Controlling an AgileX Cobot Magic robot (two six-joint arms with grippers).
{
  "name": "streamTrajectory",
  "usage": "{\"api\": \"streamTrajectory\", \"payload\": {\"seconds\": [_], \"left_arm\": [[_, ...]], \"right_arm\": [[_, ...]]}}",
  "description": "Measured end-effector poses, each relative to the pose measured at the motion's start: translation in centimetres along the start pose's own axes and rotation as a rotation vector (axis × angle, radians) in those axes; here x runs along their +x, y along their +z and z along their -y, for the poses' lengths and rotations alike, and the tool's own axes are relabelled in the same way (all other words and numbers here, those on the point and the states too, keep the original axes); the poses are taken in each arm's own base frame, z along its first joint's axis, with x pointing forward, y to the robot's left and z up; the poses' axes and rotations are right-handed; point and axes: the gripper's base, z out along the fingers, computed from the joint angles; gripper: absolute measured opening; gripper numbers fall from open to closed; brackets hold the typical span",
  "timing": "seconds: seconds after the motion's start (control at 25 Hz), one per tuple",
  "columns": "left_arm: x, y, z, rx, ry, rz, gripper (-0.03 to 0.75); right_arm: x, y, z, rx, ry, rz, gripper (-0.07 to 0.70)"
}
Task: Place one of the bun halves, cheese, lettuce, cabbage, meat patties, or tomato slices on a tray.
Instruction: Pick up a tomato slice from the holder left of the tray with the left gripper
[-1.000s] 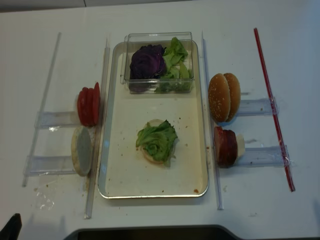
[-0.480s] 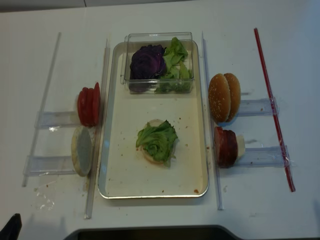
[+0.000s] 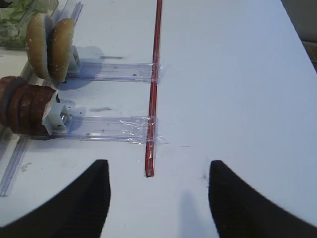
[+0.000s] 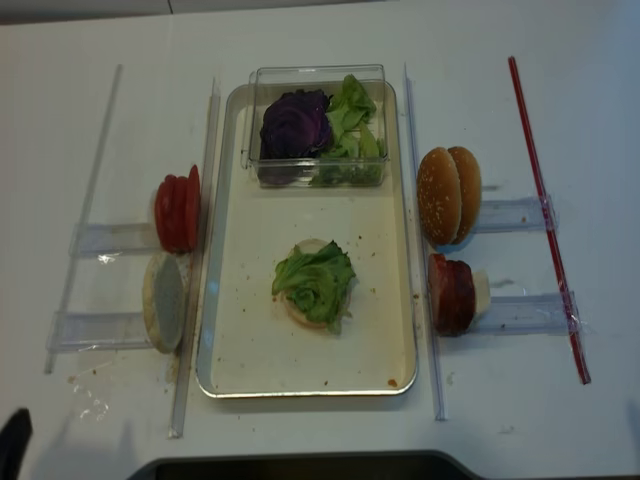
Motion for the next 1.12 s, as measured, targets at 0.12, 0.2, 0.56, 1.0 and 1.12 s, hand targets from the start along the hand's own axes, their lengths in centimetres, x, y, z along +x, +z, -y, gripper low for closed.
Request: {"api": "streamTrajectory", "payload": {"seconds": [0.12, 0.2, 0.56, 1.0, 1.12], "left_arm": [[-1.8, -1.4, -0.1, -0.004, 0.011, 0.130, 0.449], [-3.6, -1.9, -0.2, -0.006, 0.015, 0.170, 0.442], [-12.4, 1.3, 0.2, 0.092, 0.062, 0.058, 0.440], [-17.9, 9.7, 3.2, 0.201, 0.094, -0.232, 0.440], [-18.9, 11.7, 3.8, 0.201, 0.101, -0.299, 0.440]], "right_arm": [[0.0, 0.0, 0.0, 0.000, 0.000, 0.000, 0.454], [0.0, 0.0, 0.0, 0.000, 0.002, 0.000, 0.454], [0.0, 0.0, 0.0, 0.000, 0.004, 0.000, 0.454], [0.0, 0.0, 0.0, 0.000, 0.004, 0.000, 0.454], [0.0, 0.0, 0.0, 0.000, 0.004, 0.000, 0.454]]}}
